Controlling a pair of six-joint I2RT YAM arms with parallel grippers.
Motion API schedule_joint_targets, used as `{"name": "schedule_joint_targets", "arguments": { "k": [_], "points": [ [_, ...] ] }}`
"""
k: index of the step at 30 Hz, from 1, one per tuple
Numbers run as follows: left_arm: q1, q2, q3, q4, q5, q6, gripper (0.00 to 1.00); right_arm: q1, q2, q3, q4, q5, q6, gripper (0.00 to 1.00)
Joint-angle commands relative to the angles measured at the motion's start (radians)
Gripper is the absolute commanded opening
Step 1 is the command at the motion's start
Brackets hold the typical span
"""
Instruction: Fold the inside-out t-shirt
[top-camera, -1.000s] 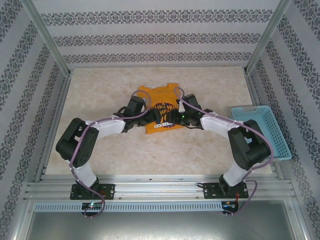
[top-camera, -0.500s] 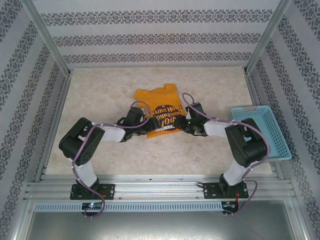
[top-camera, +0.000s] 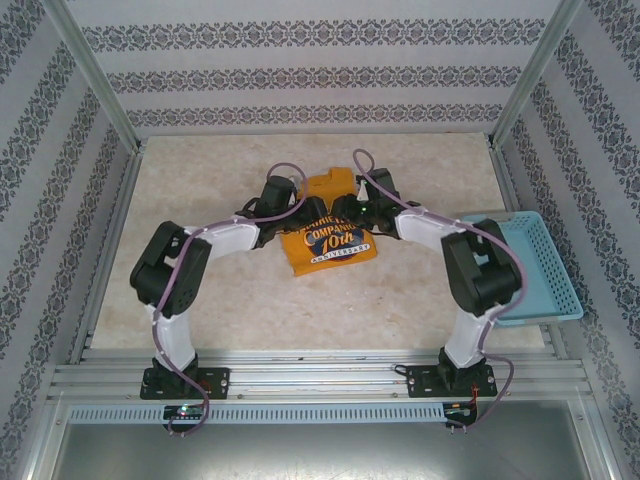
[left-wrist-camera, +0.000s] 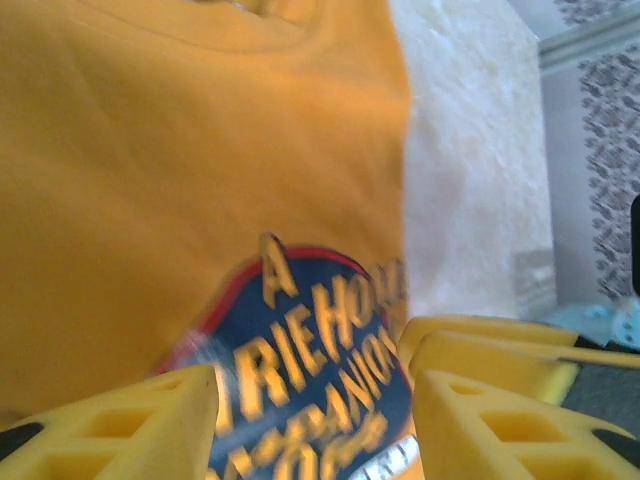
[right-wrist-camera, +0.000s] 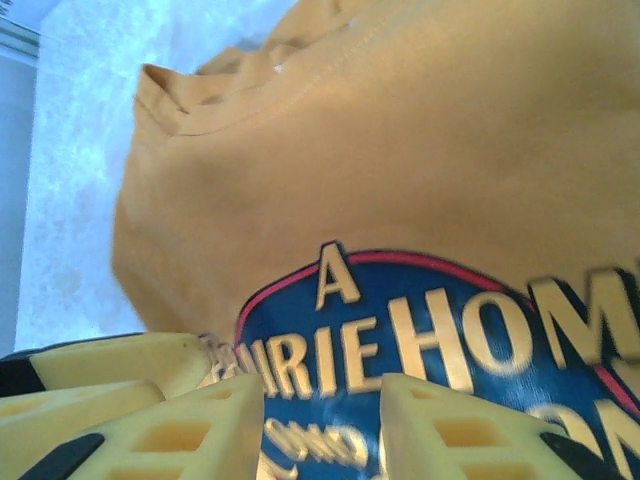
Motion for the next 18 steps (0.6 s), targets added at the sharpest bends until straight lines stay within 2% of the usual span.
{"name": "schedule_joint_targets", "arguments": {
  "k": [1, 5, 11, 14, 18],
  "points": [
    [0.039, 0.104, 0.001, 0.024, 0.015, -0.026, 0.53, -0.022, 0.114, 0.025, 0.013, -0.047, 0.065, 0.35],
    [0.054, 0.162, -0.016, 0.035, 0.057, -0.007, 0.52, -0.093, 0.146, 0.004, -0.015, 0.016, 0.074, 0.33],
    [0.063, 0.11, -0.098, 0.026, 0.059, 0.048, 0.53, -0.198, 0.12, -0.025, -0.022, 0.024, 0.031, 0.32],
    [0.063, 0.08, -0.091, 0.001, 0.065, 0.077, 0.54, -0.194, 0.081, -0.018, -0.008, -0.008, -0.005, 0.31],
    [0.061, 0.008, -0.037, -0.082, 0.102, 0.122, 0.55, -0.137, -0.016, 0.008, -0.061, 0.02, -0.084, 0.31]
  ]
}}
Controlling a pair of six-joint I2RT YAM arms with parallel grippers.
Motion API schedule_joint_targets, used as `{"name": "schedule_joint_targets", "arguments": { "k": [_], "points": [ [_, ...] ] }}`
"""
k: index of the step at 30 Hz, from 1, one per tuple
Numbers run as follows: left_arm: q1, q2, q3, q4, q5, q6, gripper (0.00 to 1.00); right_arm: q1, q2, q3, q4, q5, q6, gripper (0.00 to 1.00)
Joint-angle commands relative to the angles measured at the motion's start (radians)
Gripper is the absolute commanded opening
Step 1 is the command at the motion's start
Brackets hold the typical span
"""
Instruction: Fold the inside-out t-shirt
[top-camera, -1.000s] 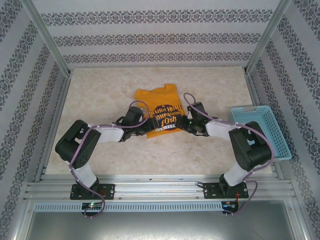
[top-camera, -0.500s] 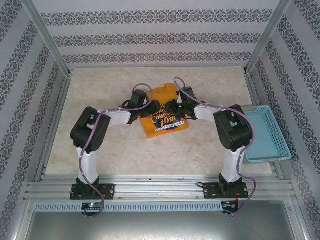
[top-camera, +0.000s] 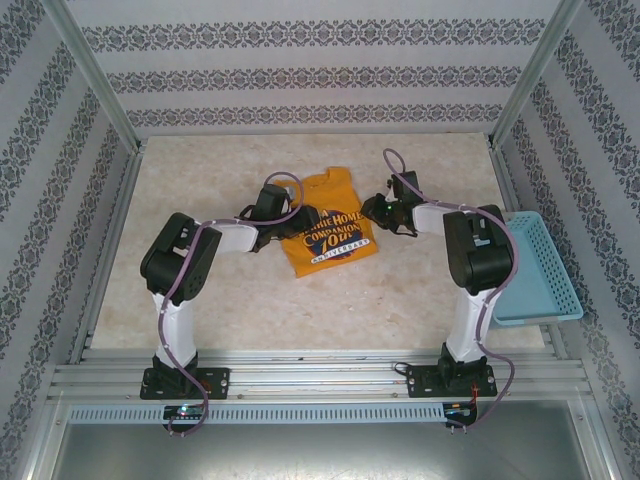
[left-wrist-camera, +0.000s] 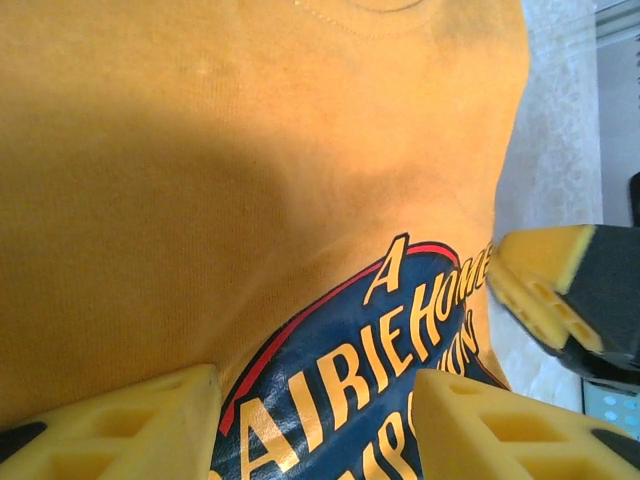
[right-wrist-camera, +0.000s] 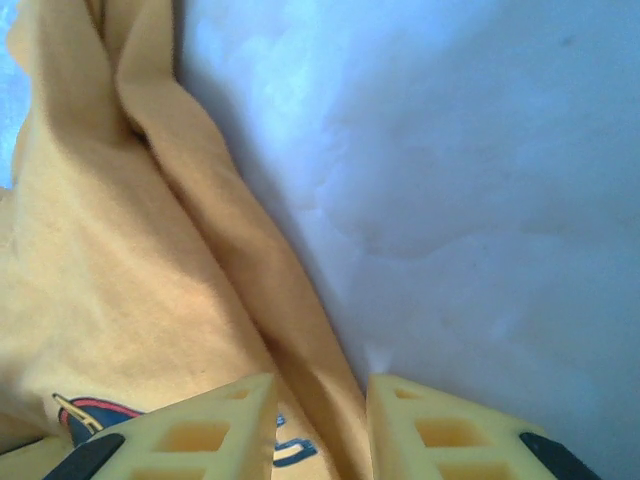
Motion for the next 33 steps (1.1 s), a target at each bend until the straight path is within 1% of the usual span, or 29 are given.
{"name": "schedule_joint_targets", "arguments": {
  "k": [1, 4, 8, 11, 14, 17, 19, 24, 30, 33],
  "points": [
    [0.012, -0.081, 0.024, -0.165, 0.016, 0.068, 0.57, 0.065, -0.124, 0.017, -0.054, 0.043, -0.099, 0.31],
    [0.031, -0.15, 0.052, -0.263, -0.022, 0.092, 0.62, 0.108, -0.152, 0.067, -0.12, 0.07, -0.149, 0.34],
    [0.095, -0.187, 0.078, -0.345, -0.09, 0.096, 0.65, 0.108, -0.084, 0.186, -0.19, 0.078, -0.204, 0.41],
    [0.145, -0.166, 0.112, -0.396, -0.141, 0.083, 0.65, 0.103, 0.006, 0.31, -0.266, 0.097, -0.256, 0.48],
    [0.177, -0.117, 0.162, -0.44, -0.183, 0.072, 0.71, 0.098, 0.092, 0.428, -0.336, 0.127, -0.288, 0.53],
    [0.196, -0.048, 0.228, -0.457, -0.19, 0.079, 0.75, 0.093, 0.172, 0.543, -0.406, 0.155, -0.314, 0.58],
    [0.205, 0.004, 0.282, -0.474, -0.174, 0.085, 0.76, 0.088, 0.22, 0.606, -0.444, 0.162, -0.323, 0.62],
    [0.207, 0.116, 0.379, -0.47, -0.13, 0.085, 0.75, 0.082, 0.335, 0.746, -0.528, 0.145, -0.325, 0.62],
    [0.202, 0.23, 0.465, -0.425, -0.037, 0.071, 0.67, 0.093, 0.465, 0.913, -0.652, 0.133, -0.311, 0.62],
    [0.188, 0.282, 0.517, -0.428, -0.013, 0.087, 0.65, 0.104, 0.517, 0.997, -0.725, 0.158, -0.314, 0.62]
  ]
}}
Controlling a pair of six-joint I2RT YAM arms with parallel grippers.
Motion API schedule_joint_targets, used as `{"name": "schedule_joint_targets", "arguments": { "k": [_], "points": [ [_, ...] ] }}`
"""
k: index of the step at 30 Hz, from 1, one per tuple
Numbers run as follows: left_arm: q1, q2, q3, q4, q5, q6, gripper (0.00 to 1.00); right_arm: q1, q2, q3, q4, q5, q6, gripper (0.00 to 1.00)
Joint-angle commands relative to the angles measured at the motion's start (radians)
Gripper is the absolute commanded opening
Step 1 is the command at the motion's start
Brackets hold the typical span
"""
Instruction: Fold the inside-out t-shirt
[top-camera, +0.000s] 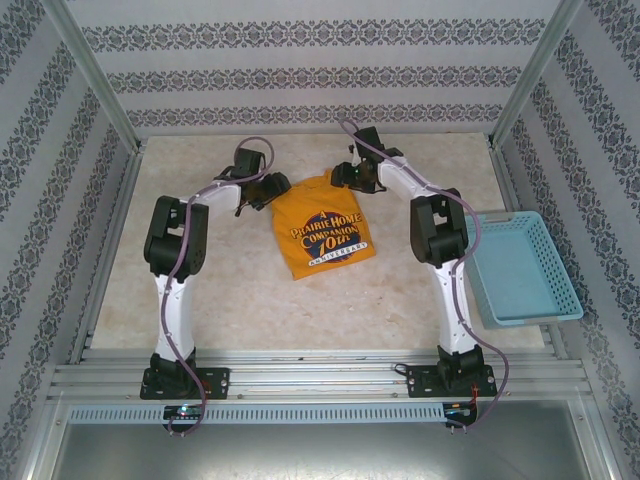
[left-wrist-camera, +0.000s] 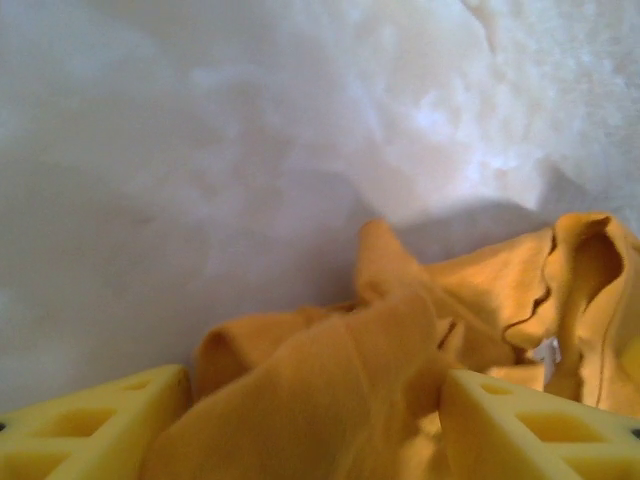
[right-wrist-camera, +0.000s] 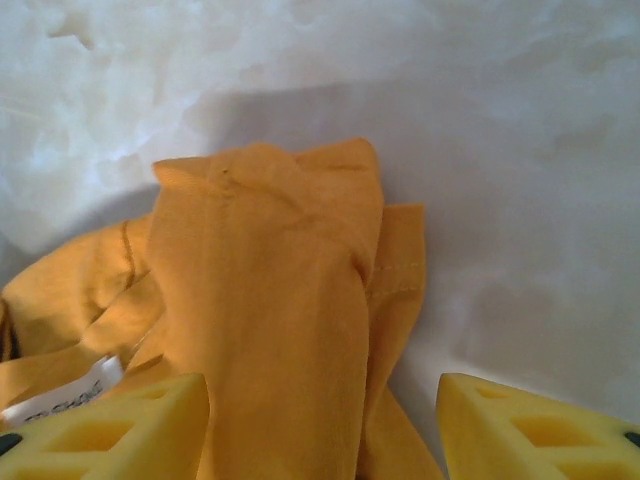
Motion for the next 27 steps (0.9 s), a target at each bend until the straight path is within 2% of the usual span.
{"name": "schedule_joint_targets", "arguments": {
  "k": [1, 7, 10, 13, 19, 21, 22, 24, 27],
  "points": [
    [-0.02, 0.077, 0.055, 0.001, 0.062, 0.026, 0.64, 0.019, 0.051, 0.091, -0.134, 0.03, -0.006, 0.62],
    [-0.038, 0.131, 0.101, -0.002, 0.093, 0.024, 0.54, 0.043, 0.123, 0.242, -0.264, 0.054, -0.016, 0.58],
    [-0.039, 0.124, 0.094, 0.013, 0.103, 0.02, 0.48, 0.048, 0.136, 0.267, -0.272, 0.031, -0.014, 0.49],
    [-0.04, 0.102, 0.08, 0.028, 0.113, 0.019, 0.42, 0.044, 0.133, 0.263, -0.252, -0.02, -0.005, 0.35],
    [-0.04, 0.008, 0.008, 0.086, 0.136, 0.025, 0.26, 0.038, 0.0, 0.089, -0.076, -0.106, 0.016, 0.02],
    [-0.04, -0.035, -0.037, 0.117, 0.139, 0.026, 0.12, 0.031, -0.093, -0.037, 0.04, -0.143, 0.029, 0.0],
    [-0.037, -0.054, -0.054, 0.129, 0.143, 0.028, 0.09, 0.026, -0.136, -0.097, 0.098, -0.15, 0.04, 0.0],
    [-0.038, -0.097, -0.082, 0.147, 0.14, 0.04, 0.07, 0.011, -0.216, -0.21, 0.208, -0.163, 0.058, 0.0],
    [-0.025, -0.136, -0.077, 0.166, 0.134, 0.055, 0.02, -0.017, -0.271, -0.235, 0.268, -0.18, 0.062, 0.0]
  ]
}}
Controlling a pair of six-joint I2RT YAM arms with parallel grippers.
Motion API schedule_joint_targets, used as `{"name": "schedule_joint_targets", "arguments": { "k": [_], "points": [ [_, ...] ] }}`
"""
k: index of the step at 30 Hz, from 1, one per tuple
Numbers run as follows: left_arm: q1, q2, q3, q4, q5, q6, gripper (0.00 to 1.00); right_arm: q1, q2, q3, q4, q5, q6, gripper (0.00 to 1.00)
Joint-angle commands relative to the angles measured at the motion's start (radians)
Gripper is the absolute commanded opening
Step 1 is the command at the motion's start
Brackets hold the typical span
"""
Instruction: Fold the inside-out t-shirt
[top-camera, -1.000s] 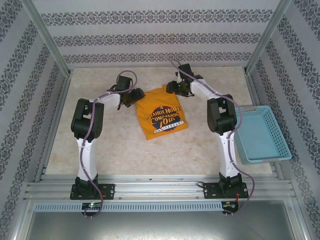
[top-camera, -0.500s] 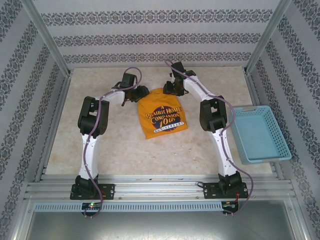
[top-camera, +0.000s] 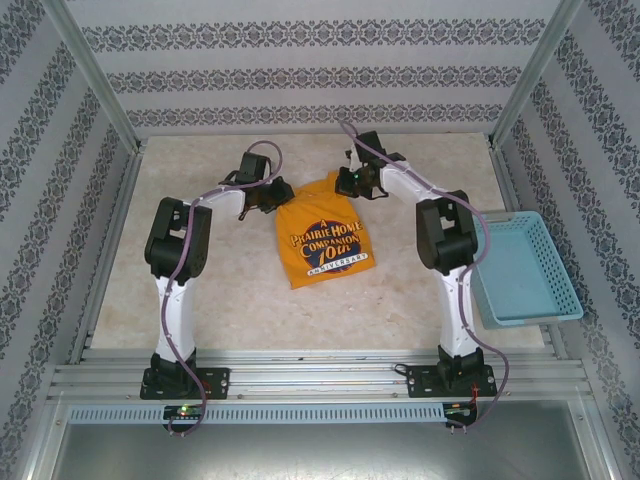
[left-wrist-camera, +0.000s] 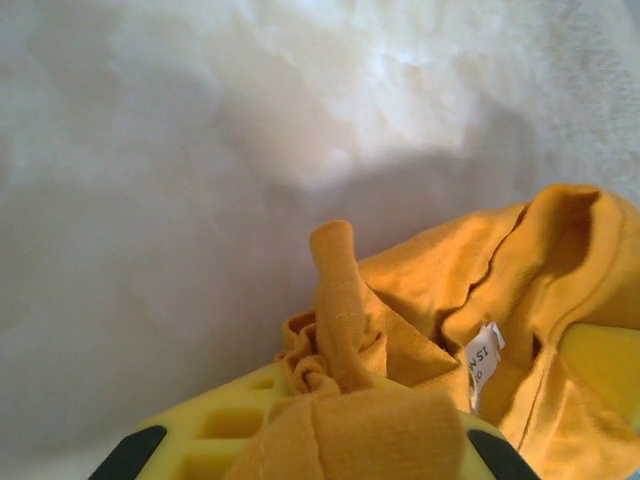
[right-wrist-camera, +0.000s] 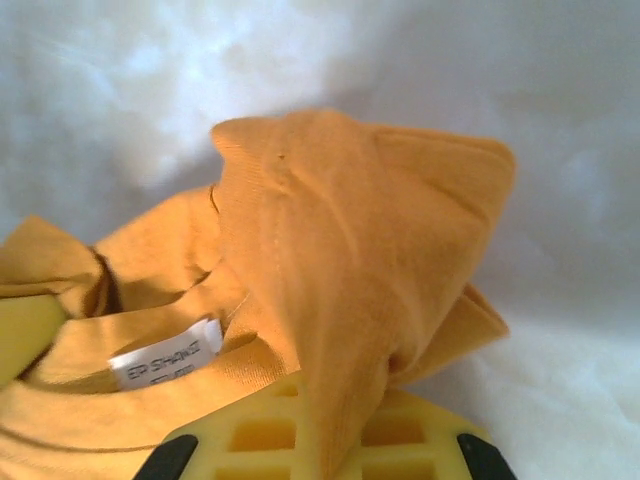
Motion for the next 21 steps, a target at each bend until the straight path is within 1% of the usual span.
{"name": "schedule_joint_targets", "arguments": {
  "k": [1, 5, 8, 10, 11, 12, 14, 17, 19, 21],
  "points": [
    [0.012, -0.077, 0.029, 0.082, 0.025, 0.035, 0.01, -0.037, -0.094, 0.009, 0.176, -0.055, 0.02, 0.0],
    [0.055, -0.051, 0.177, 0.093, 0.075, 0.029, 0.0, -0.078, -0.046, 0.181, 0.172, -0.1, 0.039, 0.0],
    [0.075, -0.032, 0.326, 0.049, 0.092, 0.057, 0.0, -0.099, 0.003, 0.337, 0.154, -0.128, 0.062, 0.0],
    [0.076, -0.044, 0.376, 0.034, 0.128, 0.074, 0.0, -0.101, 0.002, 0.386, 0.163, -0.15, 0.076, 0.0],
    [0.075, -0.064, 0.361, 0.05, 0.146, 0.078, 0.0, -0.1, -0.012, 0.377, 0.174, -0.152, 0.072, 0.0],
    [0.07, -0.1, 0.315, 0.076, 0.152, 0.078, 0.0, -0.092, -0.041, 0.344, 0.185, -0.15, 0.06, 0.0],
    [0.061, -0.192, 0.165, 0.168, 0.158, 0.068, 0.0, -0.077, -0.117, 0.212, 0.24, -0.147, 0.044, 0.0],
    [0.036, -0.359, -0.126, 0.322, 0.173, 0.053, 0.0, -0.055, -0.284, -0.135, 0.406, -0.141, 0.044, 0.0],
    [-0.003, -0.471, -0.325, 0.399, 0.174, 0.058, 0.0, -0.04, -0.396, -0.389, 0.518, -0.151, 0.051, 0.0],
    [-0.046, -0.552, -0.487, 0.405, 0.151, 0.062, 0.0, -0.021, -0.479, -0.589, 0.575, -0.156, 0.048, 0.0]
  ]
}}
